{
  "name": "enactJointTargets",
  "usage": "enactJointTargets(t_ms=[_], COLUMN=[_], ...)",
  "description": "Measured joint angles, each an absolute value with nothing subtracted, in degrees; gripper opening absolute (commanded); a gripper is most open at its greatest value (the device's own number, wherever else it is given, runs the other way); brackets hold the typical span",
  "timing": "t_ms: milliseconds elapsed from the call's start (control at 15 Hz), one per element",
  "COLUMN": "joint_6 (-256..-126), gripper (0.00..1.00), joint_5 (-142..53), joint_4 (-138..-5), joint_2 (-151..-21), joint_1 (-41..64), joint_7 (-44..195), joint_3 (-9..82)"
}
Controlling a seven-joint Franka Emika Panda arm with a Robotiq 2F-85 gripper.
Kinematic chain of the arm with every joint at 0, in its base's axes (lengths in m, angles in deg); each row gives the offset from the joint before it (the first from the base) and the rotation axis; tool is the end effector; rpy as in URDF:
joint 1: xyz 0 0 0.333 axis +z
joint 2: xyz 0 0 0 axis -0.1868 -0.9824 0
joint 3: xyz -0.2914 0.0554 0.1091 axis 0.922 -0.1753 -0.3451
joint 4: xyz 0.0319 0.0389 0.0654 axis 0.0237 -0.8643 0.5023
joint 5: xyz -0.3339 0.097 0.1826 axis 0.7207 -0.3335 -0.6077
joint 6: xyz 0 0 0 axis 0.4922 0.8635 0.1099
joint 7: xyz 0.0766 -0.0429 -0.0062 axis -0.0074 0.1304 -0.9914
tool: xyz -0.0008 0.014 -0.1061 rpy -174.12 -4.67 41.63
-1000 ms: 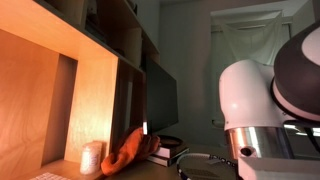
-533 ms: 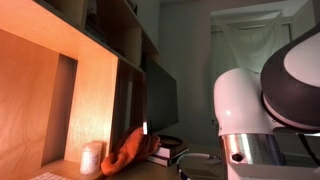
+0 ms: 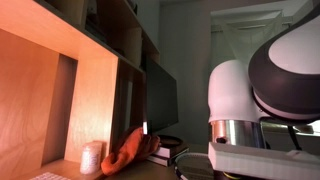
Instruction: Move the racket to the right side of the desk
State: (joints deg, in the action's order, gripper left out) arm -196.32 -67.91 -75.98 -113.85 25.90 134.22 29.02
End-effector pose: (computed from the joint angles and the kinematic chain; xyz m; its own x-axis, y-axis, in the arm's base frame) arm 0.6366 0.2096 0.1475 0.4691 -0.8441 -0.2598 -0.8805 -0.4699 -0.0630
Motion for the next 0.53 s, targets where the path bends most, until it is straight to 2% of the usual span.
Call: enactJointTargets(t_ms=[533], joint_6=[-204.01], gripper=[0.11], joint_5=[-70.80], joint_4=[-76.09], joint_2=[-113.90], joint_1=[22.97], joint_7=[133.76], joint_3=[27.15])
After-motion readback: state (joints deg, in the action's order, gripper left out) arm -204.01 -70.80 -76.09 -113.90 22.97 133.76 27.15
